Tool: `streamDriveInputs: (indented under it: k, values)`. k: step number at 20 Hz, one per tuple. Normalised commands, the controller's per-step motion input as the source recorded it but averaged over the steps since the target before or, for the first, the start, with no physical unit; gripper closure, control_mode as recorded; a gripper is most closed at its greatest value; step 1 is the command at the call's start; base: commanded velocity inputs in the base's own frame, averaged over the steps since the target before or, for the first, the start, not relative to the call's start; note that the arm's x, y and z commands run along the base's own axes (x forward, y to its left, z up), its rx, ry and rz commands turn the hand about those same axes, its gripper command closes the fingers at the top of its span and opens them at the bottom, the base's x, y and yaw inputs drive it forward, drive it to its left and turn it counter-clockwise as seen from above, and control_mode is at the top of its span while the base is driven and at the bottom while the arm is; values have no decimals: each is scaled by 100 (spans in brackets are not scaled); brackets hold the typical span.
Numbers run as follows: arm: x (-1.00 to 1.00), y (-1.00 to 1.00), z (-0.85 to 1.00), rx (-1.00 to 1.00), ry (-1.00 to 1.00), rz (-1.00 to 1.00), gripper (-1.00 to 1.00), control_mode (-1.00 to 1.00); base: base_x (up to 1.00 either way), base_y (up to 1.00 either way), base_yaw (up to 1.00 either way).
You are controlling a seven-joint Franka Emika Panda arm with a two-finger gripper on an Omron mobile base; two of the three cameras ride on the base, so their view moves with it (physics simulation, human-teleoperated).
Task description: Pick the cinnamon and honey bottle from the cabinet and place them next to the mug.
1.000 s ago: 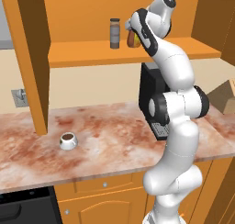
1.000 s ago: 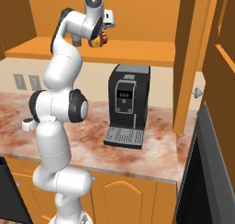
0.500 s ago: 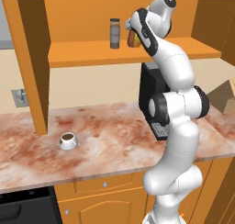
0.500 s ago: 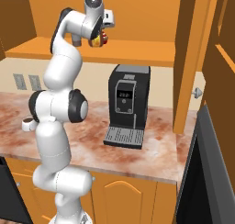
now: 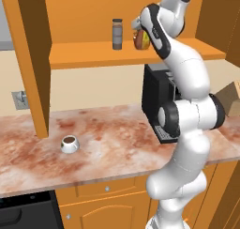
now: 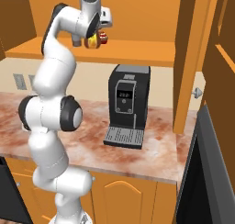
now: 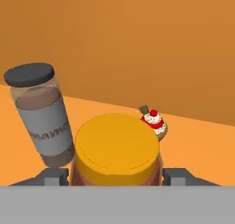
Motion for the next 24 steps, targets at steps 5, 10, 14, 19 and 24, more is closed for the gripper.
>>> streamDriveInputs:
  k: [5,10,14,19,24]
  values:
    - [-85,0,0,0,-8,0,100,-100,0,0,0]
    - [-100,0,0,0,-12,0,100,-100,0,0,0]
    - [-100,0,-17,0,-9,0,100,-100,0,0,0]
    - [-100,3,-23,0,-3,5,100,-100,0,0,0]
    - [-93,24,-32,0,0,23,100,-100,0,0,0]
